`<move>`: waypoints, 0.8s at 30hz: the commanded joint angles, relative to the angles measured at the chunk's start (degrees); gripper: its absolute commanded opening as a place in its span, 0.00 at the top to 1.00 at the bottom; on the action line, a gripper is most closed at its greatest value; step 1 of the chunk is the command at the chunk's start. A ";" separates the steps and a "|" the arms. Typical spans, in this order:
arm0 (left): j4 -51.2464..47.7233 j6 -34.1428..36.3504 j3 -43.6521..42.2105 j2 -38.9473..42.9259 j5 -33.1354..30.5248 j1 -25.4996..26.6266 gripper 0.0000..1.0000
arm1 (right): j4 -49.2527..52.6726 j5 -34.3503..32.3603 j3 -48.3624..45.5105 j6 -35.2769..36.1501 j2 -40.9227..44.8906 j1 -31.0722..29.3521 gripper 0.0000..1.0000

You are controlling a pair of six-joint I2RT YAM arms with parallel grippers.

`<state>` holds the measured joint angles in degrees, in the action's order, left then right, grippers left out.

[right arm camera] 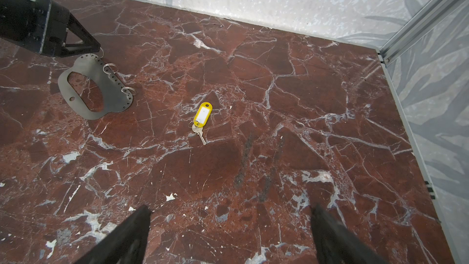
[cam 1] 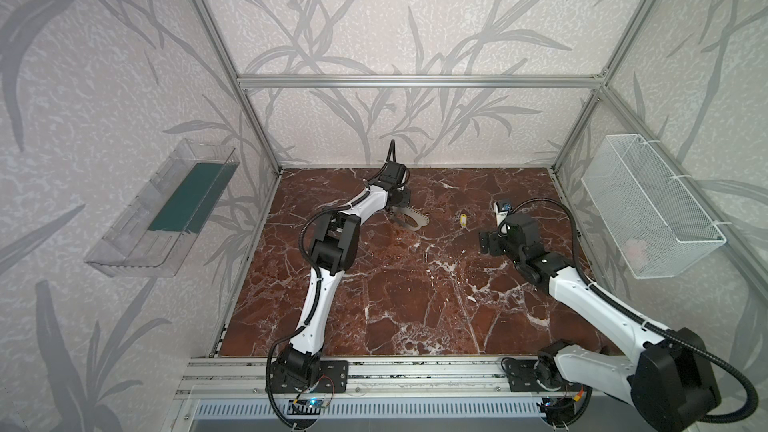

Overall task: Put the keys on the keyring
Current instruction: 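Close the left gripper on the plate edge near a split ring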

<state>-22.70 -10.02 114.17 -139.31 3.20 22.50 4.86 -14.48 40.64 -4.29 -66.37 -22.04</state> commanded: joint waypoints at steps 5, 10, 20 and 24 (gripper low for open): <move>-1.36 0.57 -0.56 0.21 -0.15 -0.08 0.87 | 0.45 -0.54 1.47 0.49 0.27 -0.02 0.04; -0.69 0.66 -1.98 1.00 -0.29 -0.09 0.90 | 0.50 -0.54 1.50 0.50 0.27 -0.02 0.04; 0.22 1.06 -3.03 1.60 0.03 -0.10 0.93 | 0.30 -0.32 1.46 0.50 0.27 -0.02 0.04; 1.23 1.28 -3.81 2.57 0.25 -0.09 1.00 | 0.29 -0.10 1.47 0.51 0.25 -0.02 0.05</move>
<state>-20.78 -9.52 111.74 -138.96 3.22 22.50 4.89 -14.48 40.64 -4.25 -66.37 -22.04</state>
